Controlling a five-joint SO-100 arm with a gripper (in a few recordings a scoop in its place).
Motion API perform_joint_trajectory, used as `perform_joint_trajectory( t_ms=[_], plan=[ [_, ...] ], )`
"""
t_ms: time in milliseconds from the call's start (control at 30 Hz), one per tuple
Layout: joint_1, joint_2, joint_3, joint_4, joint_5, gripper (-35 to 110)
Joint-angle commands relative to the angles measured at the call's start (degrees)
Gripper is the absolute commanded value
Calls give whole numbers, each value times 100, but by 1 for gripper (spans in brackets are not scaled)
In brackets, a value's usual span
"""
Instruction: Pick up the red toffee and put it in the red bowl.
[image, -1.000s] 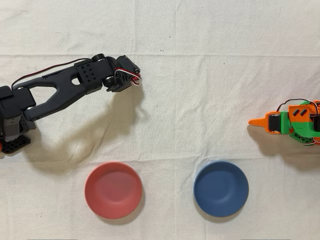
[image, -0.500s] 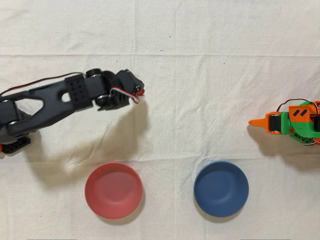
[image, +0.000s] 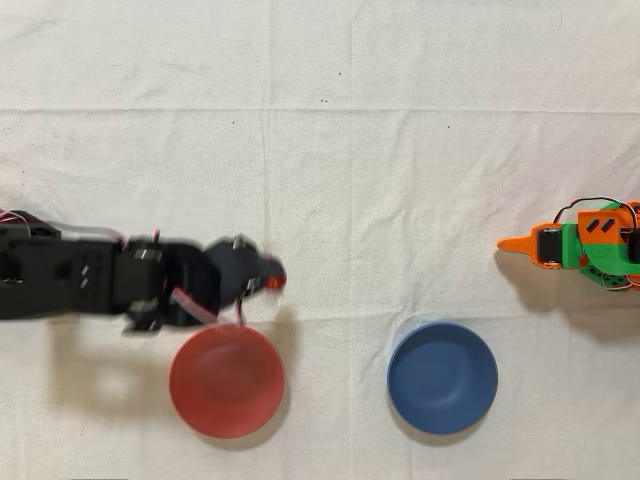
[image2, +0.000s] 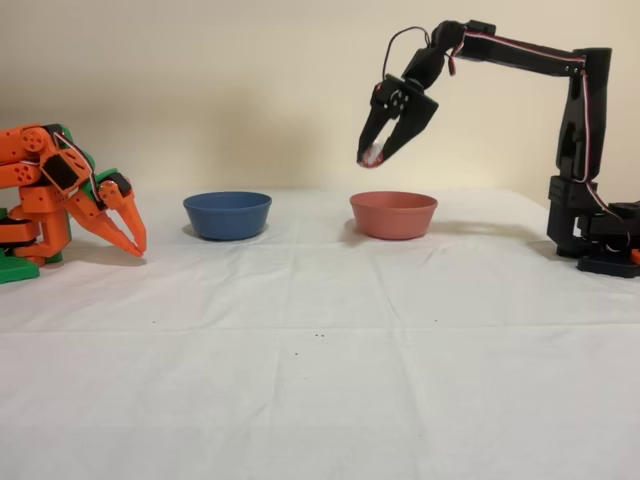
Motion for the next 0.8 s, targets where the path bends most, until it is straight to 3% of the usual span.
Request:
perform_joint_trajectory(
  t_ms=[0, 333, 767],
  plan=[
    [738, 729, 88, 0, -237, 3],
    [1925, 1107, 1424, -686, -650, 3],
    [2109, 949, 1995, -1204, -536, 9]
  ],
)
